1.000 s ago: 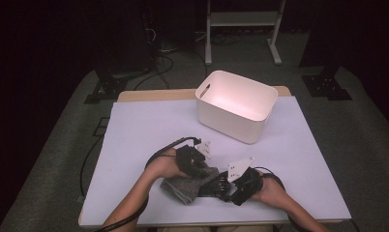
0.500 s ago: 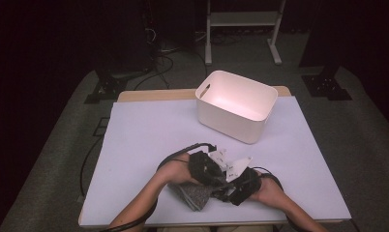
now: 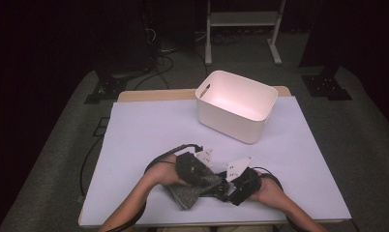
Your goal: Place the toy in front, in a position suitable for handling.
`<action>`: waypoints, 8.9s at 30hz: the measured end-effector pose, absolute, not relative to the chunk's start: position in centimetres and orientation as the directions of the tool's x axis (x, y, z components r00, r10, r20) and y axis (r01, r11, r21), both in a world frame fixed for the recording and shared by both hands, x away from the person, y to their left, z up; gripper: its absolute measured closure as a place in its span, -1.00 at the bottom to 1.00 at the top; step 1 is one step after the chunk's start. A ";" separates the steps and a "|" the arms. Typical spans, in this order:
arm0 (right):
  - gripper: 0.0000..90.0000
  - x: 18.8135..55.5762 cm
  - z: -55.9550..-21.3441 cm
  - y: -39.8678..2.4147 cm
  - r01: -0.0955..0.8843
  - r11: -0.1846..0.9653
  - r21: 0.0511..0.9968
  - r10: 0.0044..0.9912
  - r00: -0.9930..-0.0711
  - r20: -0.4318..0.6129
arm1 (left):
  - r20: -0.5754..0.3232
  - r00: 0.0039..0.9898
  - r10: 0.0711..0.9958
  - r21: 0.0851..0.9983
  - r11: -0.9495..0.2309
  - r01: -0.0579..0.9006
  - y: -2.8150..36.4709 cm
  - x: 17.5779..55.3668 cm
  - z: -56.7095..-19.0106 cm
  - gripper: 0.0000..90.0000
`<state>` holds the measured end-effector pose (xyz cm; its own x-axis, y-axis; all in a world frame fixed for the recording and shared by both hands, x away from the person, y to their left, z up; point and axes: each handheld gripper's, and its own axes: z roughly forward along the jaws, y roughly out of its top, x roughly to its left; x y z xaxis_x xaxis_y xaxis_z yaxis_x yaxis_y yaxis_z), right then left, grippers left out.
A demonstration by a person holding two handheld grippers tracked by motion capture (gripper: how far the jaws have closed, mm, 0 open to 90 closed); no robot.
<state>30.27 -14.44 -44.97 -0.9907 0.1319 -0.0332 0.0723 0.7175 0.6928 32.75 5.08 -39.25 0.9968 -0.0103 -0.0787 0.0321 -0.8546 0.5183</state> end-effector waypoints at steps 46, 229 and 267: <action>-0.67 32.8 -44.3 -17.9 0.313 0.659 0.684 0.273 -0.947 0.170 | -0.126 0.991 0.037 0.531 -0.842 0.099 5.7 34.0 -40.1 0.64; 0.26 31.4 -42.5 -17.8 0.125 0.719 0.683 0.151 -0.988 0.022 | -0.068 0.996 0.056 0.600 -0.795 0.086 9.3 33.1 -36.9 0.68; 0.23 31.5 -41.4 -15.2 0.076 0.798 0.598 0.118 -0.992 -0.032 | -0.118 0.991 0.055 0.662 -0.740 0.120 8.8 33.6 -38.3 0.65</action>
